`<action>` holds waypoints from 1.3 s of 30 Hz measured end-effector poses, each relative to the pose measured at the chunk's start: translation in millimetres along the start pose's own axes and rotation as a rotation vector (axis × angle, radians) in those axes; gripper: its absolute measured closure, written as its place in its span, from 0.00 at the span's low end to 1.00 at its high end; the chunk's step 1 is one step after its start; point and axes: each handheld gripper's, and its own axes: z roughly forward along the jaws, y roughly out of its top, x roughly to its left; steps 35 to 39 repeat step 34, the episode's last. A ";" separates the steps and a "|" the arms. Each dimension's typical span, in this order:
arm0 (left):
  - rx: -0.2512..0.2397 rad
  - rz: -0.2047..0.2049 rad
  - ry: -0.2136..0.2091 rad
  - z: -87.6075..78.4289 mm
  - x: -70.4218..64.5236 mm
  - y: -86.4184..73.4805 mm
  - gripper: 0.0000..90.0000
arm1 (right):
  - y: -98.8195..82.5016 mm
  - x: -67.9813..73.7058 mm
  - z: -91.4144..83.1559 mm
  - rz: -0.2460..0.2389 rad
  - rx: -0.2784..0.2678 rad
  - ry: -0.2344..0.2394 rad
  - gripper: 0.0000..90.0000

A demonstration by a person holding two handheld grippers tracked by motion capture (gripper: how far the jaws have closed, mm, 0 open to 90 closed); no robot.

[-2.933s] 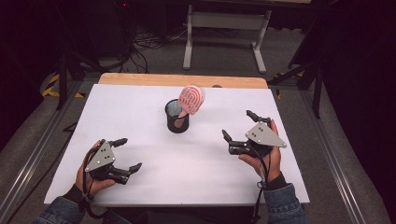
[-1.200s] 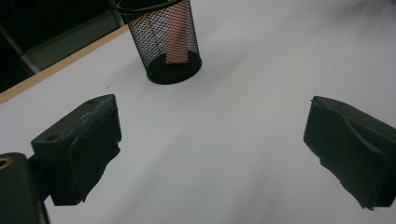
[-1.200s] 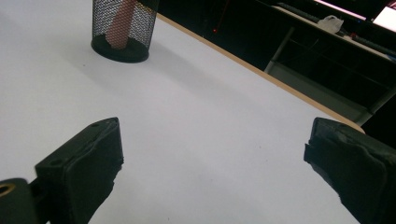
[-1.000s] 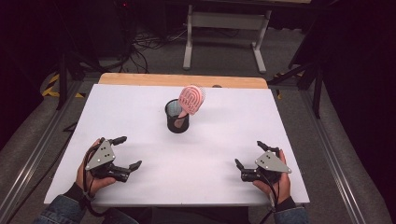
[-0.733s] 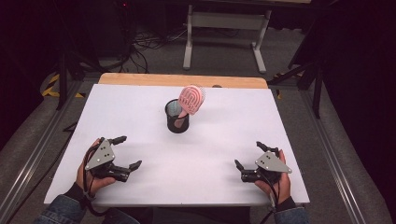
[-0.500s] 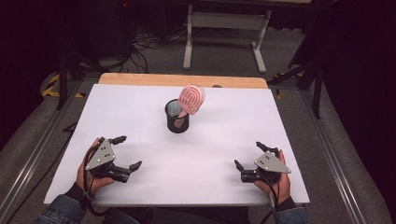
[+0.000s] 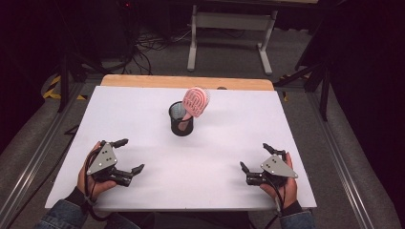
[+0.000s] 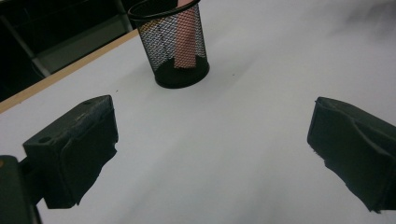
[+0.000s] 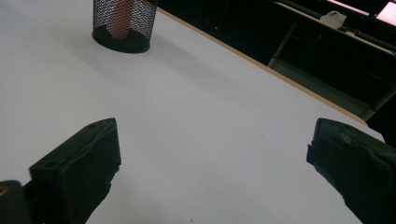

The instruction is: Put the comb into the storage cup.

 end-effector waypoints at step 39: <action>0.015 0.007 0.009 1.6 1.6 -0.9 0.04 | 1.4 -1.4 -0.3 -0.011 -0.006 -0.007 0.03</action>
